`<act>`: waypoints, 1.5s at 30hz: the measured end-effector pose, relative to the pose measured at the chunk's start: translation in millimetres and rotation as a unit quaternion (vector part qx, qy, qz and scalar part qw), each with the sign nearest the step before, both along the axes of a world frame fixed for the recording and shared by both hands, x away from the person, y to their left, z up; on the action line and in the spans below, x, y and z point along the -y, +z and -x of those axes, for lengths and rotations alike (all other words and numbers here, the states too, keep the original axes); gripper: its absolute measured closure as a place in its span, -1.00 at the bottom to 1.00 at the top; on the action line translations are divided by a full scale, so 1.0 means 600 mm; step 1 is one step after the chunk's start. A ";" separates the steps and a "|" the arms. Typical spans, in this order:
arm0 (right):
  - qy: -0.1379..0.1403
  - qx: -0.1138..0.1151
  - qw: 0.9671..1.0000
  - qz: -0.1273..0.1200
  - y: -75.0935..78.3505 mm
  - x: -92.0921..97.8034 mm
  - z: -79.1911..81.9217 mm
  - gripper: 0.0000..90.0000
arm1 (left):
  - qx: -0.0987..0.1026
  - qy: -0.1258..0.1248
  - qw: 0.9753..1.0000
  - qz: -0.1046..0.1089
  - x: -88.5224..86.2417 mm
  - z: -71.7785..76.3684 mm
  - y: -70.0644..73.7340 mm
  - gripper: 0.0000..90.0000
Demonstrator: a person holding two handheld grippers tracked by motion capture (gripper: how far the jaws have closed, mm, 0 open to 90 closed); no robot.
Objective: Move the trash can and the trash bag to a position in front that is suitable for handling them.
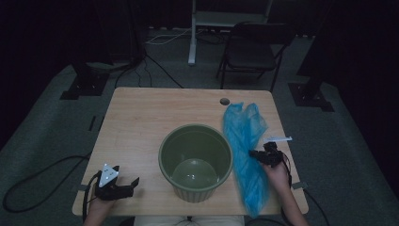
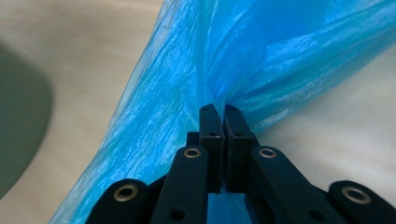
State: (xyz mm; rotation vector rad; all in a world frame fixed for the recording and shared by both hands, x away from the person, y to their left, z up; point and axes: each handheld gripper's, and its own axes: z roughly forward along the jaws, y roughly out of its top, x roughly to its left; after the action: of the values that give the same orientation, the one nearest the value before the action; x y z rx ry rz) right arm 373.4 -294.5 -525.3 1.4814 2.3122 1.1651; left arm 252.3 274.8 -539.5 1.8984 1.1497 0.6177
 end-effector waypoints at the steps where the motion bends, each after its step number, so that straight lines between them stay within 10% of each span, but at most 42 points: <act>1: 0.003 -0.001 1.000 -0.003 0.001 0.003 0.014 0.97 | 0.000 -0.001 1.000 0.002 -0.001 0.000 0.000 -0.89; 12: 0.016 -0.003 1.000 -0.017 -0.004 0.012 0.101 0.91 | 0.003 0.008 1.000 0.008 -0.012 0.003 0.000 -0.89; 21: -0.012 -0.003 0.999 -0.034 -0.004 0.034 0.156 -0.10 | 0.001 0.007 1.000 0.011 -0.012 0.003 -0.001 -0.89; 26: -0.060 0.014 0.997 -0.046 0.020 0.054 0.119 -0.62 | 0.000 0.005 1.000 0.014 -0.012 0.001 -0.001 -0.89; 31: -0.068 0.007 0.997 -0.047 0.025 0.040 0.049 -0.63 | 0.001 0.005 1.000 0.017 -0.013 0.002 0.000 -0.89; 37: -0.071 -0.014 0.997 0.000 0.011 -0.005 -0.009 -0.63 | -0.001 0.007 1.000 0.019 -0.015 0.003 0.000 -0.89; 45: -0.070 -0.012 0.995 0.063 -0.013 -0.045 -0.012 -0.63 | 0.000 0.004 1.000 0.019 -0.014 0.004 0.000 -0.89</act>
State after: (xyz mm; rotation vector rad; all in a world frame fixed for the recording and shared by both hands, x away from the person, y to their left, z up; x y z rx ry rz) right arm 380.3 -267.5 -533.2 1.5887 2.2111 0.9517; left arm 249.9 283.5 -539.4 1.8628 1.1618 0.5968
